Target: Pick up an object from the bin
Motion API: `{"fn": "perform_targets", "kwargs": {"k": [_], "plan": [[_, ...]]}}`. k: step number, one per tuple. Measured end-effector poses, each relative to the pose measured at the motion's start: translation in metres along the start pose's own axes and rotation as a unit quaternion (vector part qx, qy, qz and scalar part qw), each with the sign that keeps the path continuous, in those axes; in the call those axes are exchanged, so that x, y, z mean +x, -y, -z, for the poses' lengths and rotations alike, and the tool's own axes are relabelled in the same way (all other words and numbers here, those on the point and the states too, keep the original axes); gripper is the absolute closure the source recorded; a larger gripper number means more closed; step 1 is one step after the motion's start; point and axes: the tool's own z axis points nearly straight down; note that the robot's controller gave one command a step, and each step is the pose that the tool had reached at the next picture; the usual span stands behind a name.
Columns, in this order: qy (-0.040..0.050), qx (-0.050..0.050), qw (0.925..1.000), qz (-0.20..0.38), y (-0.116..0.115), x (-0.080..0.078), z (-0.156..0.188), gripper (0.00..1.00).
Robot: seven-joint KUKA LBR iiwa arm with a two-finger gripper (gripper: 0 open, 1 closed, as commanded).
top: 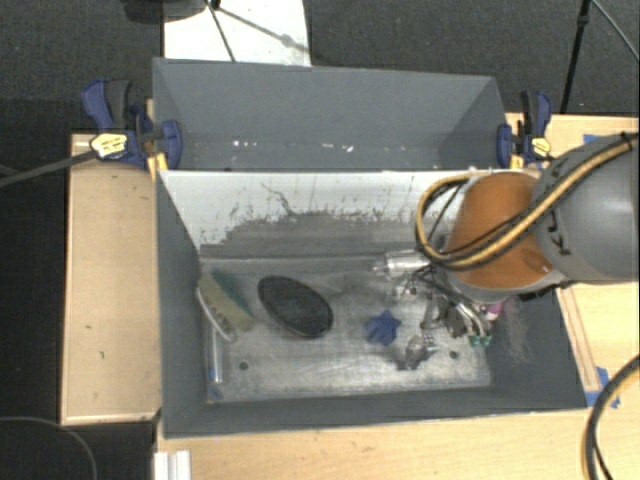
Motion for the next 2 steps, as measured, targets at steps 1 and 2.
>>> {"fn": "perform_targets", "kwargs": {"k": [1,2], "plan": [[-0.0006,-0.002,0.9953,-0.097,-0.087,-0.009,0.008,0.00],[0.0017,-0.001,0.9805,-0.197,-0.154,-0.005,0.001,0.00]]}}
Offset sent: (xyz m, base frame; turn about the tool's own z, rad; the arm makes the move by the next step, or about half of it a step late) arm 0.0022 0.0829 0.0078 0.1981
